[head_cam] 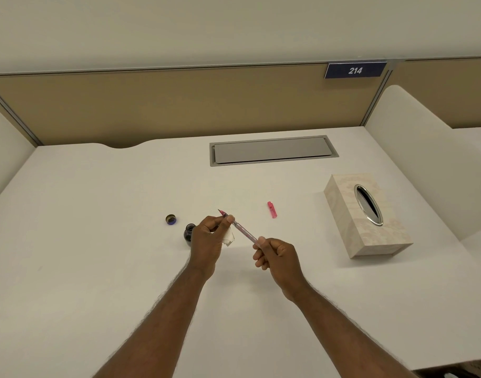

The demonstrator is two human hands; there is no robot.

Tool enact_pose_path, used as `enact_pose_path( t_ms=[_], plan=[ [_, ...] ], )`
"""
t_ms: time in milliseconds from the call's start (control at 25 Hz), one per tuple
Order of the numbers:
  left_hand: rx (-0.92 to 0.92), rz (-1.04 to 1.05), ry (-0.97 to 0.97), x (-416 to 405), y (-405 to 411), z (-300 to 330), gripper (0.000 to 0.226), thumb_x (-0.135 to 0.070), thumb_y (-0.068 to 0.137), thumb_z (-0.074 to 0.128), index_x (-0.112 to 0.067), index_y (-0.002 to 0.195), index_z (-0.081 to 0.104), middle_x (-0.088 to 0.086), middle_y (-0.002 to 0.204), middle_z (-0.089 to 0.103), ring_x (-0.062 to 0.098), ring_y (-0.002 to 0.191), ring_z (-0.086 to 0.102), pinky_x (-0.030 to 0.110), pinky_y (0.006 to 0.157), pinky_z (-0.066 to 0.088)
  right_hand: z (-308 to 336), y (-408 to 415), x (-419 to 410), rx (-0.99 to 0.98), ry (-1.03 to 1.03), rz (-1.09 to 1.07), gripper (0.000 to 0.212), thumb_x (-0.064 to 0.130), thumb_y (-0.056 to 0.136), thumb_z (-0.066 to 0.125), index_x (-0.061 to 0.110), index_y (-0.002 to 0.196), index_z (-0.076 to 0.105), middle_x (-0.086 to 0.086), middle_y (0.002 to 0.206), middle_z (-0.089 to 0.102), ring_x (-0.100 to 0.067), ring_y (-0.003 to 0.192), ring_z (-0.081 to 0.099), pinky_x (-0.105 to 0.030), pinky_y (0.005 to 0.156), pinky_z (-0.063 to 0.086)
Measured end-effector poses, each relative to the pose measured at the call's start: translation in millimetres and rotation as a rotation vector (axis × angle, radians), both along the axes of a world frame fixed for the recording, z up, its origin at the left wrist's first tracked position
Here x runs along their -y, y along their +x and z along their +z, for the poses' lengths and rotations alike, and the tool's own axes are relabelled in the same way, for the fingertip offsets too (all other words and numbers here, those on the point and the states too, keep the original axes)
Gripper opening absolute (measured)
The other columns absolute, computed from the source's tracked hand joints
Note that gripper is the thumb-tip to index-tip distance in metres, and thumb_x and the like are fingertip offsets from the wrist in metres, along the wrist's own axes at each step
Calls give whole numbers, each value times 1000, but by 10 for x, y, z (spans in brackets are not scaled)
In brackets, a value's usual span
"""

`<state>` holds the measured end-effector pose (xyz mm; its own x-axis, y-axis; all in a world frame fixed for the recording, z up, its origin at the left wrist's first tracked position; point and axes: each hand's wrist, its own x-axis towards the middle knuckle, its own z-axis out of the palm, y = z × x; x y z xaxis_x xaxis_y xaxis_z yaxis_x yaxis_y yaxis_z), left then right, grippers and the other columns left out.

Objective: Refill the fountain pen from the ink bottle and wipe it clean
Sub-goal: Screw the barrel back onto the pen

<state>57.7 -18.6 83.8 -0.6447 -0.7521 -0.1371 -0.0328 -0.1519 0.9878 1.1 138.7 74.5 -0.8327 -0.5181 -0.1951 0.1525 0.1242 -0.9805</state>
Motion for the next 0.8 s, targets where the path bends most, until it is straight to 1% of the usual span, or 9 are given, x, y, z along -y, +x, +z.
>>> enact_pose_path(
  t_ms=[120, 200, 280, 360, 440, 520, 560, 720, 800],
  plan=[
    [-6, 9, 13, 2, 6, 4, 14, -21, 86, 72, -9, 91, 77, 8, 94, 67, 7, 78, 57, 15, 69, 43, 15, 16, 15, -5, -18, -8, 13, 21, 88, 65, 12, 97, 65, -4, 70, 67, -15, 60, 61, -24, 57, 49],
    [-3, 12, 8, 1, 9, 11, 14, -21, 86, 72, -9, 90, 77, 6, 91, 66, 7, 76, 56, 15, 67, 42, -2, 13, 28, -9, -14, -16, 8, 17, 88, 65, 10, 93, 64, -3, 68, 66, -15, 58, 60, -25, 57, 48],
    [1, 14, -1, 4, 8, 6, 16, -22, 86, 72, -8, 90, 77, 5, 87, 64, 8, 74, 54, 16, 66, 42, 3, 24, 48, -9, -1, -15, 20, 24, 93, 58, 8, 85, 68, -6, 65, 65, -14, 55, 57, -24, 54, 46],
    [-4, 20, -3, 3, 6, 3, 17, -21, 86, 72, -6, 90, 77, 3, 85, 63, 7, 73, 54, 14, 65, 42, 6, 29, 61, -2, -4, -16, 19, 27, 93, 59, 10, 91, 68, -6, 67, 65, -14, 57, 57, -23, 54, 46],
    [-4, 25, -12, -1, 5, 0, 17, -21, 86, 72, -6, 91, 77, 2, 84, 64, 3, 70, 55, 11, 63, 42, 12, 36, 63, -16, -21, -23, 12, 21, 88, 65, 14, 98, 64, -6, 70, 66, -14, 58, 59, -24, 57, 48],
    [1, 24, -19, -7, 5, -3, 16, -21, 86, 72, -7, 91, 77, 1, 82, 62, 0, 66, 53, 10, 62, 41, -3, 28, 65, -29, -9, -30, 7, 18, 88, 64, 11, 90, 65, -5, 68, 66, -15, 57, 58, -24, 55, 47],
    [4, 23, -18, -8, 4, -4, 16, -22, 86, 72, -7, 91, 77, 0, 80, 61, 0, 65, 52, 10, 61, 40, -2, 32, 68, -32, -3, -30, 13, 20, 90, 62, 9, 86, 67, -5, 66, 65, -15, 56, 57, -24, 54, 46],
    [5, 20, -24, -7, -5, -19, 19, -22, 86, 72, -5, 92, 77, -2, 79, 61, -3, 63, 52, 8, 60, 40, 0, 37, 70, -28, -12, -28, 13, 21, 89, 64, 15, 99, 64, -5, 71, 66, -12, 59, 60, -25, 58, 49],
    [8, 21, -24, -12, -9, -26, 19, -22, 86, 71, -5, 91, 77, -4, 78, 60, -3, 62, 51, 8, 60, 40, -21, 19, 70, -45, -5, -41, 7, 18, 88, 64, 13, 93, 64, -3, 70, 66, -12, 59, 60, -26, 59, 49]
  ],
)
